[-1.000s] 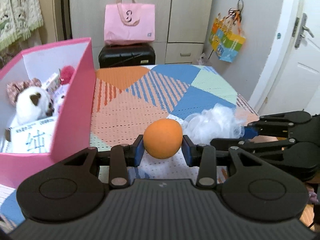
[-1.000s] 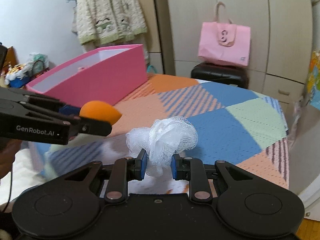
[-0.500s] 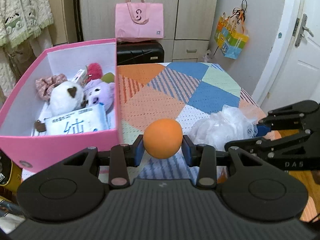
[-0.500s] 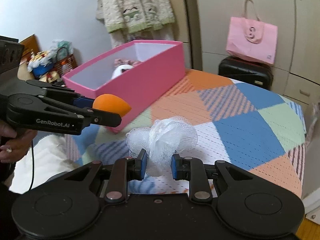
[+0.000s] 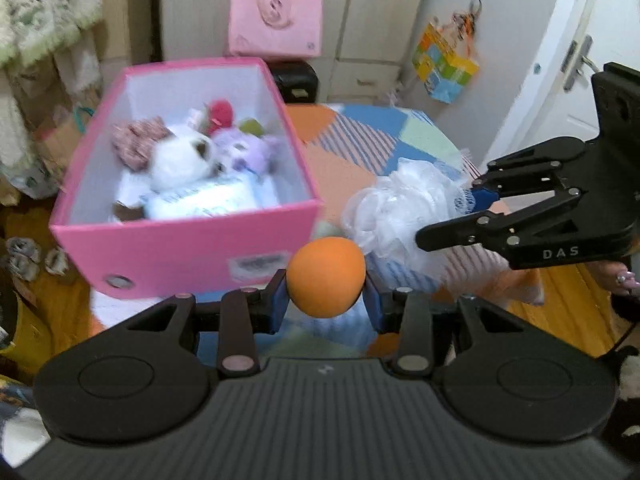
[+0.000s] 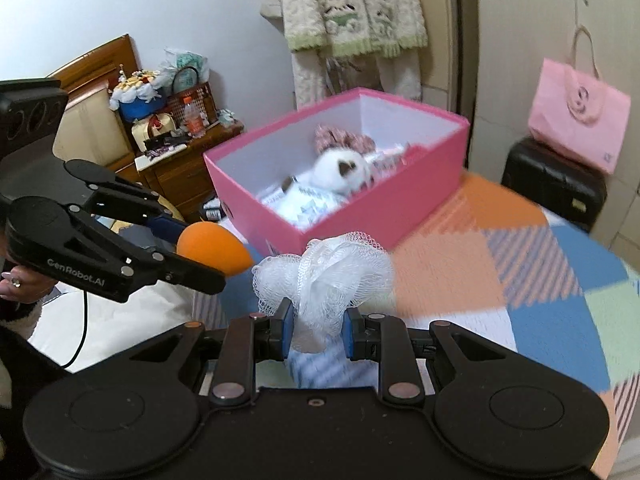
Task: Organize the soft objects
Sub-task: 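Lift and carry the orange ball and mesh puff over the pink box with both grippers, then open both grippers over the box, dropping the ball and mesh puff inside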
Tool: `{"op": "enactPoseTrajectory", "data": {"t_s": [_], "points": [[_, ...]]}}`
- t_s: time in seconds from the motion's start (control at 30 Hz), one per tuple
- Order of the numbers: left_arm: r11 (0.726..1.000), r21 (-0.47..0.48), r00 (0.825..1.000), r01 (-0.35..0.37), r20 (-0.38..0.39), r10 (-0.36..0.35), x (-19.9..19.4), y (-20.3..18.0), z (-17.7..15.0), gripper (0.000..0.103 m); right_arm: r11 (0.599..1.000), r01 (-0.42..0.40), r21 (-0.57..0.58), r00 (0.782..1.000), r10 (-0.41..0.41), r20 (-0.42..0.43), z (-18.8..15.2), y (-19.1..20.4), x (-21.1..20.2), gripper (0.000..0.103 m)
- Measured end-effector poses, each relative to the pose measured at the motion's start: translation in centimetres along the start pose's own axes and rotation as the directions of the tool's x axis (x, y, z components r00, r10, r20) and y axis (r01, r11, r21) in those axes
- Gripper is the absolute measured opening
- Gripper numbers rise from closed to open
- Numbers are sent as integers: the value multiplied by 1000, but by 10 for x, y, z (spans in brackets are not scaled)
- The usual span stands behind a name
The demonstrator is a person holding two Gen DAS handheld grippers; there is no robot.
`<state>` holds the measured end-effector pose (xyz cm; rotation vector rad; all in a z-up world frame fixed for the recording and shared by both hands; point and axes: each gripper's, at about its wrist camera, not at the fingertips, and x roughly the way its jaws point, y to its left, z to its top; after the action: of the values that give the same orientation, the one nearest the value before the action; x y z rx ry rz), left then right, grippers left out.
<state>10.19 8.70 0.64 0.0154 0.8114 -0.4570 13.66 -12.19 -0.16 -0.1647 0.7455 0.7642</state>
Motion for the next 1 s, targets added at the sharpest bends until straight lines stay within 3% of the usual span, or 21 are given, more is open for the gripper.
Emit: {"op": "enactPoseTrajectory", "data": {"t_s": [0.2,0.47,0.63,1.0], "points": [[999,-22,995,-29,91,31,-13,32,13,39,999,33,-31,996,-31,79,28,14,12,28],[996,-48,980,-74,183,81,1,69,43,39,999,34,0,990,-34,134,61,4,37,28],[993,-97,978,-72,186,89,22,89,60,39,999,41,-3,991,-40,129,79,-5,66,22],[983,-133,977,-125,159,145,64,115,101,39,997,63,39,985,-68,159,121,-44,111,21]]}}
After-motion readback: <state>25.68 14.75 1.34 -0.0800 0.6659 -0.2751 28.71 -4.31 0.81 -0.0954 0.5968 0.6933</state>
